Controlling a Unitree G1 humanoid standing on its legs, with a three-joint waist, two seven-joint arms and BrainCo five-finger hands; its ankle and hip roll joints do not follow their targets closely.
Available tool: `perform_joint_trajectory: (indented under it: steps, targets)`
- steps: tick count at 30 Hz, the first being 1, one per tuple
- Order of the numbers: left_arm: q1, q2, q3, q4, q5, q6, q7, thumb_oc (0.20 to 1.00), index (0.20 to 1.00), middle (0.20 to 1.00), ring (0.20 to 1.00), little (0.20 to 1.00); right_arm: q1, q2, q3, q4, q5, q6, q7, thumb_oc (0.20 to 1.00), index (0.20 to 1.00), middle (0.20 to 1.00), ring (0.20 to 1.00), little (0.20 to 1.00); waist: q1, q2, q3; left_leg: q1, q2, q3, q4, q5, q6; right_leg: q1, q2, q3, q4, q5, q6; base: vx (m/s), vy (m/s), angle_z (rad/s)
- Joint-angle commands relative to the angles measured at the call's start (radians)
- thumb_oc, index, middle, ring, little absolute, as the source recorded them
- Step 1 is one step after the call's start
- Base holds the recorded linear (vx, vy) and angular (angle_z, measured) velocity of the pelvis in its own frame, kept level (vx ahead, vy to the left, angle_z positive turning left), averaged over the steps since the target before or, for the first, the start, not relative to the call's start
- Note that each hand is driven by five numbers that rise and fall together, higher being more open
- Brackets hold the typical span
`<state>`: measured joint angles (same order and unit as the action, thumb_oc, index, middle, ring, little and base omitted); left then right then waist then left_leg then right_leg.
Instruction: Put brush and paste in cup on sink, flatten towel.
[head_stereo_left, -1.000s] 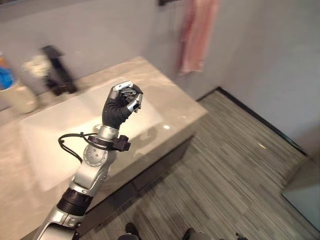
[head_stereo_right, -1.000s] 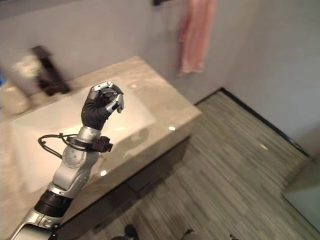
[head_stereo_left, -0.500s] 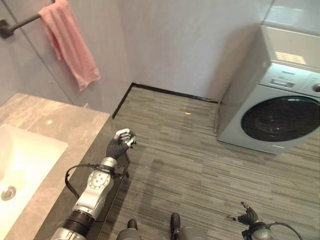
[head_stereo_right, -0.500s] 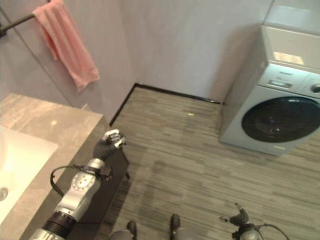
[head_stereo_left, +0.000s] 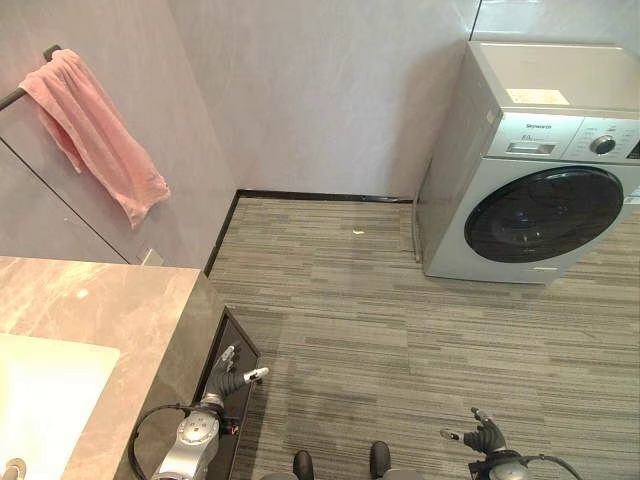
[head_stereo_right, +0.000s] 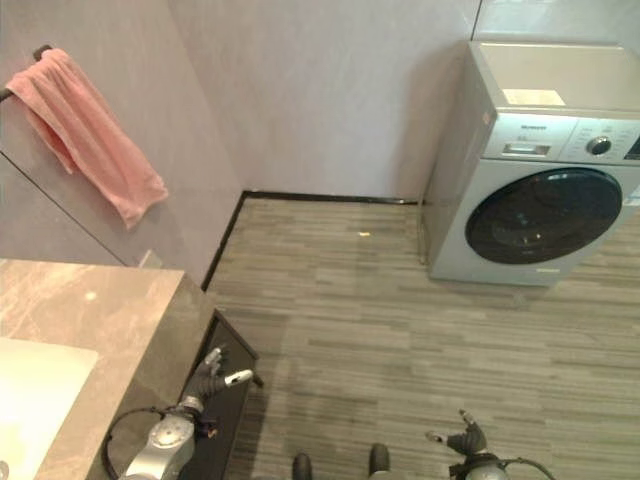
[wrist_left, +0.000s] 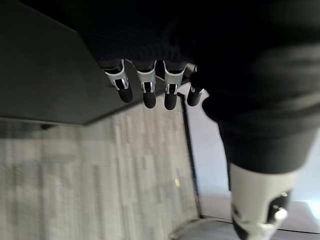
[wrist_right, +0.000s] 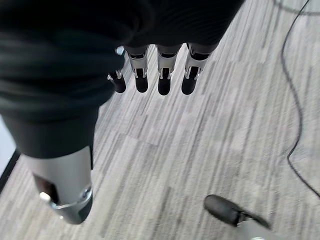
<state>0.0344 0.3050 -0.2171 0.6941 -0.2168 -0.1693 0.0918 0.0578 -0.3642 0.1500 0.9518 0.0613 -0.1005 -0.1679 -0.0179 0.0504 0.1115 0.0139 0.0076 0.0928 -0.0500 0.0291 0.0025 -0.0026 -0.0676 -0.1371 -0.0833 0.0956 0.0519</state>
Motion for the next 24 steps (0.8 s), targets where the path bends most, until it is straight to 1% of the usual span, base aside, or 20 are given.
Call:
perform_joint_trajectory:
  steps: [1, 2, 3, 4, 5, 8, 9, 11, 12, 13, 15, 16, 17, 18, 19, 20, 21, 22, 23, 24]
  targets:
    - [-0.067, 0.002, 0.024, 0.121, 0.026, -0.002, 0.044, 1.0, 1.0, 1.0, 1.0, 1.0, -0.068, -0.005, 0.004, 0.009, 0.099, -0.052, 0.02, 1.0, 1.0, 1.0, 1.0, 1.0, -0.008, -0.061, 0.027, -0.135, -0.009, 0.001, 0.272, -0.109, 0.014, -0.095, -0.013, 0.009, 0.313, -0.203, 0.025, -0.14, -0.038, -0.06]
    - [-0.081, 0.002, 0.027, 0.161, 0.059, -0.001, 0.078, 1.0, 1.0, 1.0, 1.0, 1.0, -0.083, -0.001, 0.024, -0.022, 0.107, -0.06, 0.021, 1.0, 1.0, 1.0, 1.0, 1.0, -0.011, -0.069, 0.054, -0.181, -0.004, 0.0, 0.355, -0.139, 0.017, -0.133, -0.008, 0.015, 0.391, -0.23, 0.012, -0.05, -0.085, -0.06]
    - [-0.112, 0.007, 0.014, 0.214, 0.083, -0.001, 0.113, 1.0, 1.0, 1.0, 1.0, 1.0, -0.102, 0.006, 0.034, -0.066, 0.164, -0.081, 0.024, 1.0, 1.0, 1.0, 1.0, 1.0, -0.008, -0.081, 0.088, -0.254, 0.008, -0.013, 0.532, -0.229, 0.029, -0.189, -0.014, -0.008, 0.552, -0.3, -0.002, 0.0, -0.102, 0.03]
    - [-0.108, 0.009, 0.018, 0.203, 0.081, -0.002, 0.116, 1.0, 1.0, 1.0, 1.0, 1.0, -0.096, 0.007, 0.022, -0.1, 0.192, -0.09, 0.022, 1.0, 1.0, 1.0, 1.0, 1.0, -0.004, -0.084, 0.092, -0.268, 0.011, -0.014, 0.591, -0.267, 0.04, -0.194, -0.016, -0.022, 0.601, -0.329, -0.012, 0.13, -0.08, 0.2]
    - [-0.11, 0.004, 0.021, 0.207, 0.075, -0.004, 0.121, 1.0, 1.0, 1.0, 1.0, 1.0, -0.091, 0.013, 0.003, -0.098, 0.226, -0.097, 0.026, 1.0, 1.0, 1.0, 1.0, 1.0, -0.002, -0.084, 0.093, -0.273, 0.013, -0.021, 0.624, -0.285, 0.045, -0.197, -0.016, -0.026, 0.63, -0.346, -0.013, 0.17, -0.025, 0.33]
    - [-0.11, -0.009, 0.022, 0.221, 0.058, 0.0, 0.119, 1.0, 1.0, 1.0, 1.0, 1.0, -0.087, 0.023, -0.023, -0.079, 0.276, -0.107, 0.017, 1.0, 1.0, 1.0, 1.0, 1.0, 0.001, -0.087, 0.087, -0.256, 0.01, -0.021, 0.612, -0.291, 0.053, -0.177, -0.014, -0.033, 0.6, -0.339, -0.009, 0.15, 0.006, 0.18]
    - [-0.113, -0.016, 0.01, 0.235, 0.065, 0.003, 0.111, 1.0, 1.0, 1.0, 1.0, 1.0, -0.087, 0.032, -0.038, -0.051, 0.301, -0.111, 0.011, 1.0, 1.0, 1.0, 1.0, 1.0, 0.001, -0.088, 0.077, -0.235, 0.003, -0.018, 0.569, -0.279, 0.057, -0.149, -0.013, -0.034, 0.55, -0.324, -0.001, 0.28, 0.053, 0.0]
    - [-0.114, -0.017, 0.004, 0.24, 0.075, 0.003, 0.106, 1.0, 1.0, 1.0, 1.0, 1.0, -0.084, 0.031, -0.041, -0.042, 0.288, -0.11, 0.006, 1.0, 1.0, 1.0, 1.0, 1.0, 0.001, -0.087, 0.07, -0.221, -0.002, -0.018, 0.538, -0.265, 0.055, -0.134, -0.013, -0.035, 0.523, -0.313, 0.005, 0.18, 0.072, 0.02]
    - [-0.11, -0.006, -0.003, 0.207, 0.077, -0.003, 0.106, 1.0, 1.0, 1.0, 1.0, 1.0, -0.076, 0.023, -0.043, -0.039, 0.271, -0.105, 0.005, 1.0, 1.0, 1.0, 1.0, 1.0, 0.002, -0.083, 0.068, -0.201, -0.011, -0.019, 0.477, -0.236, 0.05, -0.124, -0.019, -0.039, 0.493, -0.29, 0.019, 0.12, 0.118, 0.05]
    - [-0.106, -0.002, -0.003, 0.191, 0.08, -0.003, 0.107, 1.0, 1.0, 1.0, 1.0, 1.0, -0.072, 0.022, -0.045, -0.043, 0.265, -0.103, 0.006, 1.0, 1.0, 1.0, 1.0, 1.0, 0.005, -0.082, 0.069, -0.189, -0.018, -0.014, 0.44, -0.225, 0.051, -0.136, -0.028, -0.04, 0.501, -0.269, 0.035, 0.13, 0.198, -0.01]
    - [-0.087, 0.012, 0.002, 0.129, 0.088, -0.006, 0.111, 1.0, 1.0, 1.0, 1.0, 1.0, -0.058, 0.011, -0.051, -0.069, 0.238, -0.096, 0.012, 1.0, 1.0, 1.0, 1.0, 1.0, 0.008, -0.078, 0.101, -0.149, -0.043, 0.017, 0.368, -0.216, 0.072, -0.233, -0.079, -0.019, 0.646, -0.06, 0.124, 0.03, 0.247, -0.11]
    - [-0.086, 0.015, 0.008, 0.112, 0.082, -0.009, 0.116, 1.0, 1.0, 1.0, 1.0, 1.0, -0.064, 0.005, -0.049, -0.072, 0.224, -0.094, 0.012, 1.0, 1.0, 1.0, 1.0, 1.0, 0.003, -0.066, 0.124, -0.137, -0.041, 0.023, 0.349, -0.213, 0.078, -0.282, -0.098, -0.016, 0.71, 0.005, 0.137, 0.05, 0.257, -0.26]
    - [-0.089, 0.019, 0.014, 0.111, 0.075, -0.01, 0.119, 1.0, 1.0, 1.0, 1.0, 1.0, -0.071, 0.002, -0.043, -0.079, 0.209, -0.09, 0.009, 1.0, 1.0, 1.0, 1.0, 1.0, -0.002, -0.054, 0.14, -0.118, -0.031, 0.029, 0.334, -0.213, 0.081, -0.323, -0.102, -0.023, 0.767, -0.001, 0.134, 0.05, 0.158, -0.35]
    - [-0.089, 0.019, 0.014, 0.111, 0.075, -0.01, 0.119, 1.0, 1.0, 1.0, 1.0, 1.0, -0.071, 0.002, -0.043, -0.079, 0.209, -0.09, 0.009, 1.0, 1.0, 1.0, 1.0, 1.0, -0.001, -0.056, 0.141, -0.117, -0.033, 0.03, 0.334, -0.214, 0.082, -0.324, -0.104, -0.02, 0.772, -0.004, 0.135, 0.25, 0.15, -0.34]
    - [-0.085, 0.028, 0.025, 0.105, 0.075, -0.013, 0.124, 1.0, 1.0, 1.0, 1.0, 1.0, -0.072, 0.003, -0.043, -0.083, 0.191, -0.086, 0.01, 1.0, 1.0, 1.0, 1.0, 1.0, -0.007, -0.049, 0.154, -0.078, -0.025, 0.041, 0.324, -0.232, 0.087, -0.381, -0.133, -0.06, 0.789, -0.021, 0.121, 0.41, 0.067, -0.3]
    - [-0.091, 0.032, 0.036, 0.12, 0.074, -0.012, 0.13, 1.0, 1.0, 1.0, 1.0, 1.0, -0.075, 0.008, -0.037, -0.085, 0.187, -0.086, 0.007, 1.0, 1.0, 1.0, 1.0, 1.0, -0.017, -0.059, 0.158, -0.042, -0.028, 0.035, 0.319, -0.247, 0.079, -0.423, -0.121, -0.072, 0.715, -0.047, 0.108, 0.42, 0.065, -0.31]
    - [-0.091, 0.032, 0.036, 0.121, 0.074, -0.012, 0.13, 1.0, 1.0, 1.0, 1.0, 1.0, -0.075, 0.008, -0.037, -0.085, 0.187, -0.086, 0.007, 1.0, 1.0, 1.0, 1.0, 1.0, -0.018, -0.058, 0.16, -0.039, -0.026, 0.034, 0.32, -0.25, 0.078, -0.419, -0.12, -0.074, 0.715, -0.049, 0.108, 0.49, -0.081, -0.39]
    - [-0.109, 0.037, 0.041, 0.164, 0.09, -0.011, 0.138, 1.0, 1.0, 1.0, 1.0, 1.0, -0.073, 0.012, -0.023, -0.072, 0.167, -0.084, 0.003, 1.0, 1.0, 1.0, 1.0, 1.0, -0.026, -0.078, 0.153, 0.004, -0.036, 0.03, 0.301, -0.266, 0.065, -0.451, -0.123, -0.12, 0.565, -0.038, 0.102, 0.28, -0.068, -0.26]
    - [-0.11, 0.036, 0.041, 0.165, 0.09, -0.012, 0.138, 1.0, 1.0, 1.0, 1.0, 1.0, -0.073, 0.012, -0.023, -0.072, 0.167, -0.084, 0.003, 1.0, 1.0, 1.0, 1.0, 1.0, -0.027, -0.074, 0.156, 0.009, -0.031, 0.028, 0.3, -0.267, 0.064, -0.443, -0.119, -0.125, 0.559, -0.037, 0.101, 0.42, -0.092, -0.1]
    - [-0.119, 0.038, 0.039, 0.176, 0.107, -0.01, 0.143, 1.0, 1.0, 1.0, 1.0, 1.0, -0.072, 0.01, -0.011, -0.072, 0.147, -0.078, -0.006, 1.0, 1.0, 1.0, 1.0, 1.0, -0.033, -0.075, 0.155, 0.036, -0.028, 0.027, 0.288, -0.28, 0.054, -0.454, -0.121, -0.142, 0.504, -0.031, 0.101, 0.31, -0.109, 0.02]
